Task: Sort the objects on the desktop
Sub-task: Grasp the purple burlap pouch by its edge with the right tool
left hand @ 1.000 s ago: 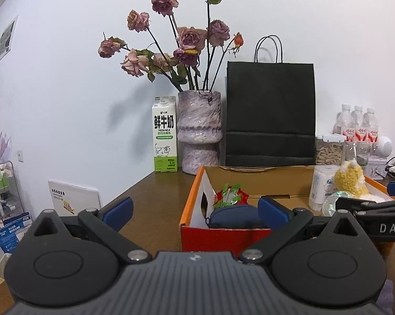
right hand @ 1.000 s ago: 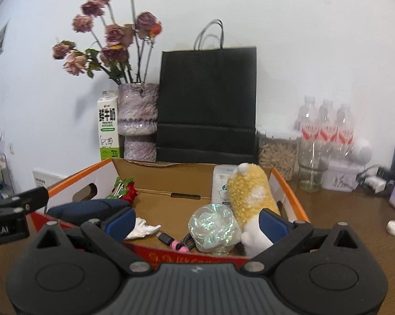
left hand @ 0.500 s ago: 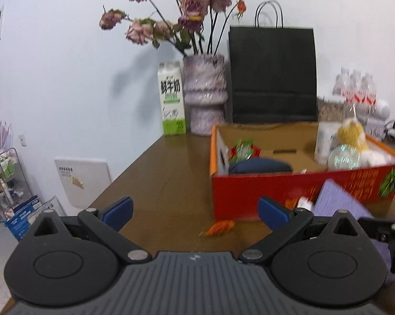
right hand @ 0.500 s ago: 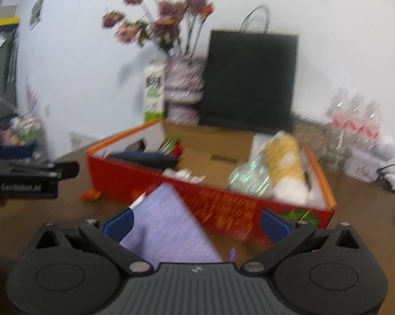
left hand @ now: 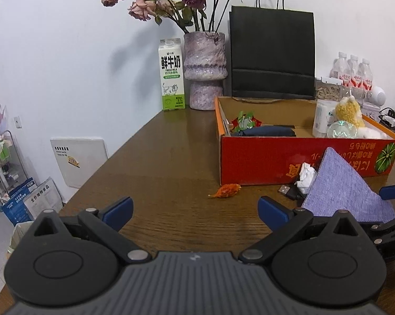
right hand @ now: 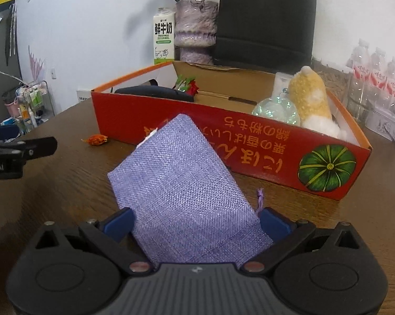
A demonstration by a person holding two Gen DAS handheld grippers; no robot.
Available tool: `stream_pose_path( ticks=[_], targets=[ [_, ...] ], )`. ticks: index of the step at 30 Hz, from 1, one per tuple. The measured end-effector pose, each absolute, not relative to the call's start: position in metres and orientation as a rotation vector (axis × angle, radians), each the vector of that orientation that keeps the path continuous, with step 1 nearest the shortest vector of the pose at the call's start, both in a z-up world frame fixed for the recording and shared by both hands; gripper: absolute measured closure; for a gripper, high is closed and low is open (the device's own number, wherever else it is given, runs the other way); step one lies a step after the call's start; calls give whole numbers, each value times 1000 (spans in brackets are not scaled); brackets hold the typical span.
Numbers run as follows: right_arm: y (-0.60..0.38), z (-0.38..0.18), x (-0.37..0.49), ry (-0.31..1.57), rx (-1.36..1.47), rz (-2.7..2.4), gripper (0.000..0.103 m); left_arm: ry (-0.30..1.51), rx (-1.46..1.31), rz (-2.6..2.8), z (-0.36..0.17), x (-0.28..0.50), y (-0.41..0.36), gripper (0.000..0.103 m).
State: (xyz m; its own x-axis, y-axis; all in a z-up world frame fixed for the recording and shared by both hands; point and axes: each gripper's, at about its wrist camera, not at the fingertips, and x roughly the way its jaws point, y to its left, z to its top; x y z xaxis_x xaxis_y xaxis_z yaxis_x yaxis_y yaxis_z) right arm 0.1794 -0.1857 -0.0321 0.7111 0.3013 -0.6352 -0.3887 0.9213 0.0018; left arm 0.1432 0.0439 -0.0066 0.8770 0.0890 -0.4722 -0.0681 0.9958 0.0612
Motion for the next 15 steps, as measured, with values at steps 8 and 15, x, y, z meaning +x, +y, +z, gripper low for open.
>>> stream_pose_path(
  ticks=[8,15],
  targets=[
    [-184,-27,165,635,-135,414,47,508,49,84,-12,138,43,0],
    [-188,-18,148,586,-91,433,89,502,57,83,-11,130,40,0]
  ],
)
